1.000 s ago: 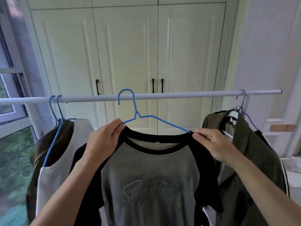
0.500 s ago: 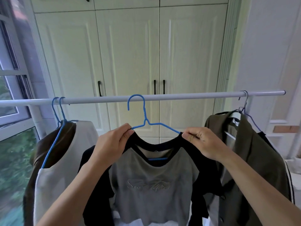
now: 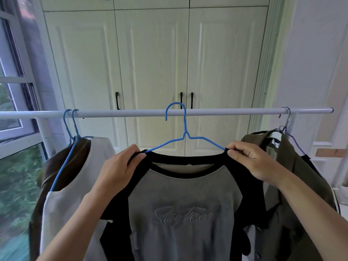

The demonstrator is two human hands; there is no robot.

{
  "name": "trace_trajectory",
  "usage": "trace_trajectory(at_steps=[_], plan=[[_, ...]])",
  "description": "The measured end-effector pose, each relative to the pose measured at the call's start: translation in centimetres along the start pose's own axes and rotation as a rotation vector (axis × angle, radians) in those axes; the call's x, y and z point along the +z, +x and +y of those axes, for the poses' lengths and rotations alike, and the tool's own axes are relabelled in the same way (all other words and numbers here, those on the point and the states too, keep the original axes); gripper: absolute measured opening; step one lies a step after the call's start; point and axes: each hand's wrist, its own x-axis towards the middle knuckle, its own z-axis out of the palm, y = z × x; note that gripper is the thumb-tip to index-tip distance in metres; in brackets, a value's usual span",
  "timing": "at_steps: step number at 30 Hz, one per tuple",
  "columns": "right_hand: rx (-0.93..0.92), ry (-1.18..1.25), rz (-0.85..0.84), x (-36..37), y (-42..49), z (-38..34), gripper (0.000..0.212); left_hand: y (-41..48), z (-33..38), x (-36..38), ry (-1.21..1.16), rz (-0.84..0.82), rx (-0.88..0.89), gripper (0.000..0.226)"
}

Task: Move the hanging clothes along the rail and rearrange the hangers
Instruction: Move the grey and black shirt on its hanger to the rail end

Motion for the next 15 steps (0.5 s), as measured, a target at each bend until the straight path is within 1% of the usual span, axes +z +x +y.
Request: trace_trajectory(at_steps=[4,7,13,15], plan=[[0.027,0.033,0.037,-0.9,-0.5,-0.1,0.019,-0.6,-0.9,0.1,-0.141,0.045,0.060,0.028],[0.046,0.040,0.054,-1.1,-0.9,-0.1,0.020,-0.8,-1.7,0.3,-0.230,0.057,0.106,0.024],[0.052,0.041,0.080,-1.7,-1.5,-0.3,0.022,-1.7,-2.4,0.8,-0.260,0.139,-0.003,0.027],[0.059,0.033,0.078,-1.8,-1.6,-0.3,0.023,-1.7,-2.5,0.9,-0.224,0.151,-0.048,0.033]])
